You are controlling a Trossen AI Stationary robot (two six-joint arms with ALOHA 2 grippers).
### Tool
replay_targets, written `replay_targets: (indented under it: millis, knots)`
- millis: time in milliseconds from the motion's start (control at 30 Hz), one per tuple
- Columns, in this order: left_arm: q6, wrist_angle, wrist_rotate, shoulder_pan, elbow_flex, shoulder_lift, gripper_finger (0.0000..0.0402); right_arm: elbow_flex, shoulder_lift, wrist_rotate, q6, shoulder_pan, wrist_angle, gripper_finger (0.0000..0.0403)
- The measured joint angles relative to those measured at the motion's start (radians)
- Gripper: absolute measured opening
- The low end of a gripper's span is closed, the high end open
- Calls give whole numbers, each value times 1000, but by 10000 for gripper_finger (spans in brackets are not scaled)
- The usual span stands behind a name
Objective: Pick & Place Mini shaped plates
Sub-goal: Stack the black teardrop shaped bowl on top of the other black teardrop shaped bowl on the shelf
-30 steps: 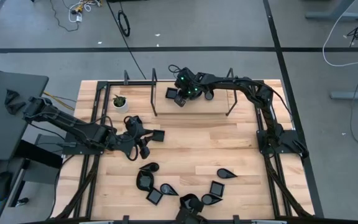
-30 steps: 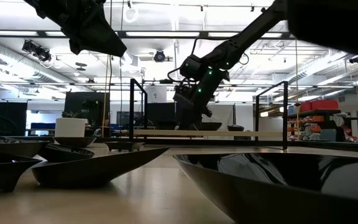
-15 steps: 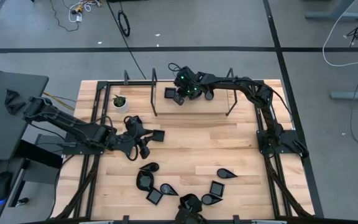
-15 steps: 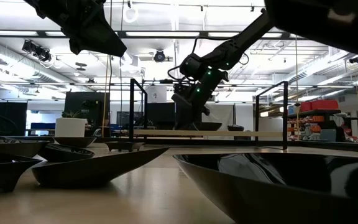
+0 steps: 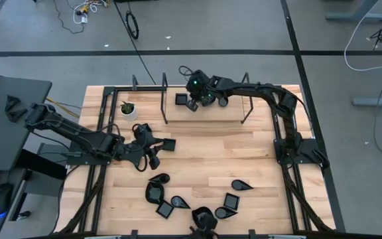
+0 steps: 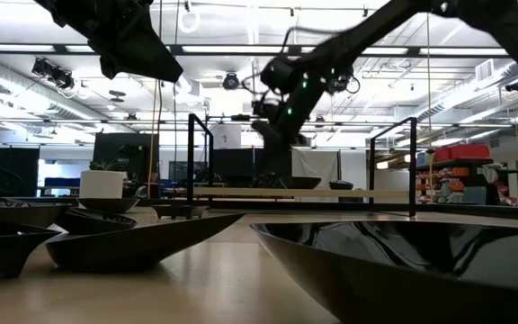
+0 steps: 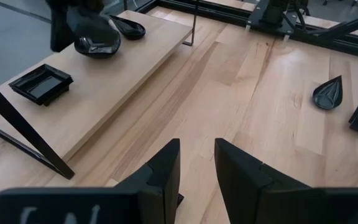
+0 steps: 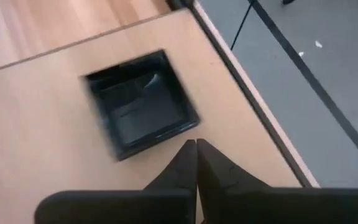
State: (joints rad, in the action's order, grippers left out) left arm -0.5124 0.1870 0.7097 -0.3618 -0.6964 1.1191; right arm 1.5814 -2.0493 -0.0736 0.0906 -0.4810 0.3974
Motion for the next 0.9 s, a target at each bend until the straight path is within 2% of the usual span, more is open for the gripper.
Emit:
replay_targets:
  millis: [133,300,467,733,900]
  knots:
    - [0,4,-1,0,0,0,106,0,55,-27,-3,78,82,3]
    - [0,6,-48,-1,0,0,106,0,99,-42,0,232,133,2]
    - [-1,15,-102,-3,0,0,106,0,132,-219,-12,397,209,2]
    - [0,33,-101,-23,0,0,106,0,155,-456,-225,620,463,2]
    - [0,52,-78,-48,0,0,106,0,156,-538,-438,753,622,3]
